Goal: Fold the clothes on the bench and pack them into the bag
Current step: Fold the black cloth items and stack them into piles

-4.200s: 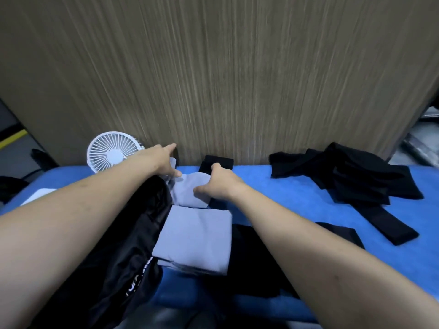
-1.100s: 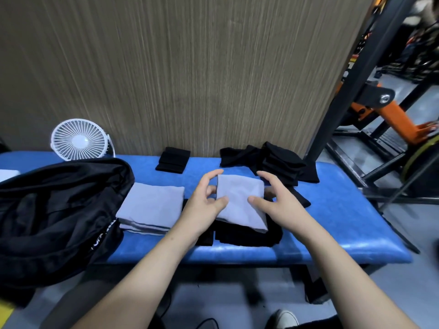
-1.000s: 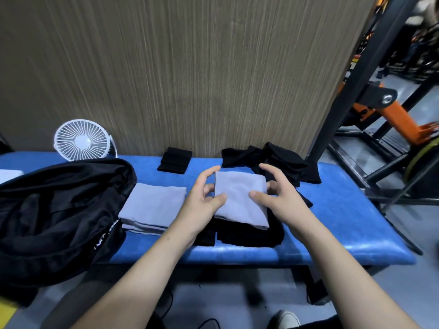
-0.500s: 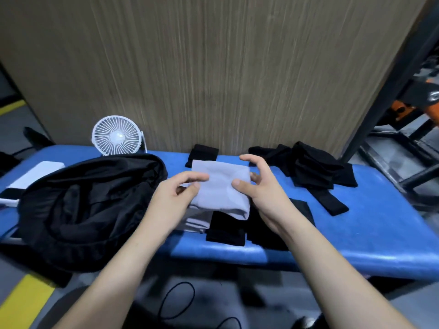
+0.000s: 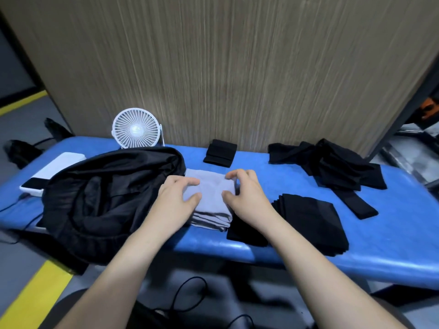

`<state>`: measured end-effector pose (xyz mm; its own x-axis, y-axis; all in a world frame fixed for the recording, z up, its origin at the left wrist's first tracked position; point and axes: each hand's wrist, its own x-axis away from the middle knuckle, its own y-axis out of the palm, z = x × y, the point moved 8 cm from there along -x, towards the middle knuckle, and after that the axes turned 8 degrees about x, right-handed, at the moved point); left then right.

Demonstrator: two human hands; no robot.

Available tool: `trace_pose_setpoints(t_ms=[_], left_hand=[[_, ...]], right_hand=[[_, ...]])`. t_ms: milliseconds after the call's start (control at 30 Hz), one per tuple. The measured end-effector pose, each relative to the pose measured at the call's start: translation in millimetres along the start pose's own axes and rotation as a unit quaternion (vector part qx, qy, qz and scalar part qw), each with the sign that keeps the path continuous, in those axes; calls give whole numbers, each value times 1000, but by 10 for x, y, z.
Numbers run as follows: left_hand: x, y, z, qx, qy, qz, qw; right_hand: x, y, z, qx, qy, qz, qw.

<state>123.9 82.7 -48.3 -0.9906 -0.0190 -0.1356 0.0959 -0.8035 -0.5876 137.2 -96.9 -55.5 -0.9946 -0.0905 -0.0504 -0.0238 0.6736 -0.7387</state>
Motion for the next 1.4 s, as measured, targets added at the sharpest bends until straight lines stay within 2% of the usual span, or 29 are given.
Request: trace_pose_setpoints(t_ms=[67,167,233,300,367,500,667,867,1033,1100,1167,1267,1333,1400], left_hand=[[28,3,32,-31,17,16,999],[65,-99,212,-80,103,79,988],[54,-111,329,-116,160,99,975],[23,-4,363,-160,187,77,966],[-26,166,282,-182,180,28,966],[-116,327,-43,-157,117,-49,980],[-92,371,-218,-189,101,-83,973],[-104,396,-296,-202,77,-104,971],[-155,355,-181,-209,75,-147,964],[-208,263,-96,-159,69,-138,975],[-317,116,-34,-48,32,-109,992],[-598,-67,144,79,8,-69,994],[-851,-130,263,109,1,-40,993],[-1144,-69,235,106,-42,-37,993]], right_hand=[[28,-55,-43,58,-26,36,997],[83,-142,-167,143,-82,78,983],[120,-115,-246,181,-118,69,974],[151,-22,-283,206,-139,41,968],[156,107,-251,230,-140,0,963],[141,311,-127,277,-130,-60,950],[136,478,-5,317,-120,-108,935],[142,591,1,353,-126,-122,919],[98,541,4,314,-101,-150,932],[37,438,-48,267,-88,-158,947],[-89,242,-134,199,-75,-144,967],[-442,-188,-218,108,-54,-62,991],[-725,-434,-202,93,-44,0,995],[-989,-487,-139,124,-34,0,992]])
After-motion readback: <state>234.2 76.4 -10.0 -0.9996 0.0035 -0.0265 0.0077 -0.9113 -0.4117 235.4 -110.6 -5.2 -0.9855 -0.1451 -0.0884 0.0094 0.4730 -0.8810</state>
